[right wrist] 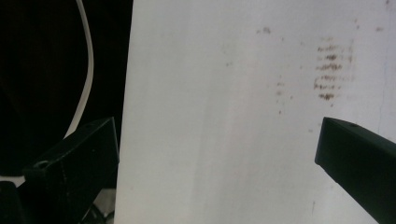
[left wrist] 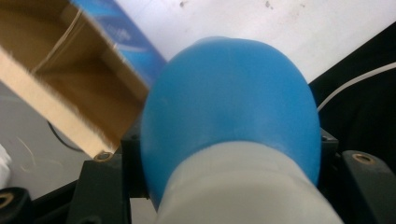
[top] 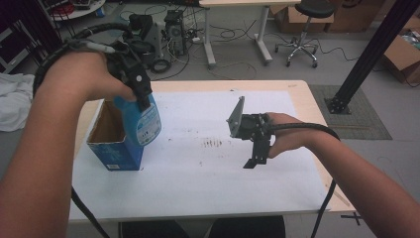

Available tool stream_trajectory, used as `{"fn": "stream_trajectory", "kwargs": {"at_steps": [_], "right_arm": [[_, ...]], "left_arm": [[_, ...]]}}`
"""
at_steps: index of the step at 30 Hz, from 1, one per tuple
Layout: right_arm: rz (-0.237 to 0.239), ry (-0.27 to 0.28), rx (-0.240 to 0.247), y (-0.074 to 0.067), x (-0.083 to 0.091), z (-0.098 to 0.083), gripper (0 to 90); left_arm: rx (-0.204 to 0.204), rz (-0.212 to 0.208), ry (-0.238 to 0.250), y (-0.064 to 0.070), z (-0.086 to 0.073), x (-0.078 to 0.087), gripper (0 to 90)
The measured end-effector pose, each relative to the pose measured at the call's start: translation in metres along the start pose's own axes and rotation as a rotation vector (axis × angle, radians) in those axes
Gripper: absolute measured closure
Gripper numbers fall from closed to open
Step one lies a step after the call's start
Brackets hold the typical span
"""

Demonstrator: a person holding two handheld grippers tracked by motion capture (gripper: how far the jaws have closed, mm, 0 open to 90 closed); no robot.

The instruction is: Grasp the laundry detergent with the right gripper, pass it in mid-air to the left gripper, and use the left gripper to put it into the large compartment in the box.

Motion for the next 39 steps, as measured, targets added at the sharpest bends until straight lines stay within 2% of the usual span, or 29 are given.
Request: {"fn": "stream_trajectory", "kwargs": {"at_steps": [3, 7, 10, 14, 16, 20, 26, 28, 31, 34, 39], "right_arm": [[-0.007, -0.045, 0.003, 0.000, 0.003, -0.006, 0.0], [-0.020, -0.071, 0.007, -0.001, 0.007, -0.012, 0.0], [-0.023, -0.075, 0.011, -0.003, 0.010, -0.013, 0.0], [-0.020, -0.075, 0.012, -0.003, 0.013, -0.015, 0.0], [-0.012, -0.062, 0.000, -0.001, 0.014, -0.015, 0.0], [-0.011, -0.071, -0.005, 0.002, 0.016, -0.017, 0.0], [-0.018, -0.102, 0.024, -0.003, 0.020, -0.015, 0.0], [-0.015, -0.103, 0.024, -0.003, 0.020, -0.015, 0.0], [-0.018, -0.107, 0.020, -0.003, 0.020, -0.017, 0.0], [-0.017, -0.103, 0.015, -0.002, 0.020, -0.019, 0.0], [-0.017, -0.104, 0.012, -0.002, 0.022, -0.021, 0.0]], "left_arm": [[0.065, -0.003, -0.001, -0.007, -0.006, 0.005, 38.4], [0.162, -0.014, 0.003, -0.021, -0.015, 0.011, 38.3], [0.214, -0.020, 0.011, -0.029, -0.021, 0.015, 38.4], [0.307, -0.032, 0.029, -0.042, -0.027, 0.022, 38.4], [0.343, -0.028, 0.035, -0.047, -0.029, 0.025, 38.4], [0.418, -0.024, 0.044, -0.056, -0.031, 0.029, 38.3], [0.492, -0.025, 0.043, -0.069, -0.034, 0.027, 38.3], [0.532, -0.015, 0.061, -0.074, -0.035, 0.027, 38.3], [0.560, 0.000, 0.040, -0.079, -0.039, 0.024, 38.3], [0.580, 0.000, 0.041, -0.083, -0.042, 0.021, 38.3], [0.587, -0.013, 0.043, -0.087, -0.045, 0.012, 38.3]]}}
Point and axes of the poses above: each handheld gripper's, and its own axes: x roughly backward along the jaws, z roughly out of its top, y roughly to its right, the point moved 7 cm from there along -x, roughly forward along the jaws, and after that the axes turned 15 degrees about -x, right-handed, at the moved point
